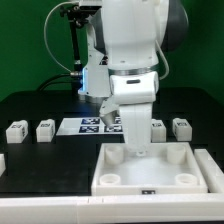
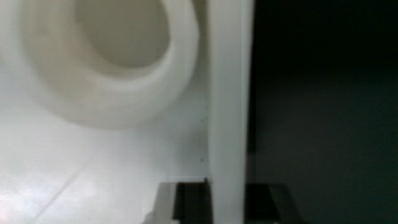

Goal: Assemble one leg

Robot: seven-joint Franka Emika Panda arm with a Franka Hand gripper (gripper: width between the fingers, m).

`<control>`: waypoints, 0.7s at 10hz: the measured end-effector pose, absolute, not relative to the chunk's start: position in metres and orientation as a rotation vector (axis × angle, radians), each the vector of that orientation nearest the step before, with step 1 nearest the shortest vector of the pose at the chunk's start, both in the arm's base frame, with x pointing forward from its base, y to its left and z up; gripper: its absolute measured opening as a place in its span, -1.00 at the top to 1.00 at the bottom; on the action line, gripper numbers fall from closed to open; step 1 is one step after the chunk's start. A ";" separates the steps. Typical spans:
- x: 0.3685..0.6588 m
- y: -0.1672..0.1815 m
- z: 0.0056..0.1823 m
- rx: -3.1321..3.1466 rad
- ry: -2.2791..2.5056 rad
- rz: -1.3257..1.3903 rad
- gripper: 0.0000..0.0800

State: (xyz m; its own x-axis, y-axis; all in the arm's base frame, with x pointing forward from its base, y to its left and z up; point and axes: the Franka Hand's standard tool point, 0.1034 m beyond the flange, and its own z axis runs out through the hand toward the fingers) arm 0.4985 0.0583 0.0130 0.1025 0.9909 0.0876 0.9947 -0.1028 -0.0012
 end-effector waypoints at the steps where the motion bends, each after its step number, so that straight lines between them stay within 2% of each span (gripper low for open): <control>1: 0.499 0.059 0.010 -2.277 -2.062 -0.083 0.85; 5: 0.502 0.057 0.008 -2.216 -2.131 -0.108 0.83; 7: 0.502 0.057 0.008 -2.217 -2.130 -0.108 0.02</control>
Offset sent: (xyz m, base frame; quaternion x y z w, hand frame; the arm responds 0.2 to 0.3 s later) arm 0.0000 0.0000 0.0000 0.0000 0.0000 0.0000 1.0000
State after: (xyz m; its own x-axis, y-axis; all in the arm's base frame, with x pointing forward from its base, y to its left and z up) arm 0.5017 0.0566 0.0079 0.0395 0.9946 0.0955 0.9992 -0.0398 0.0015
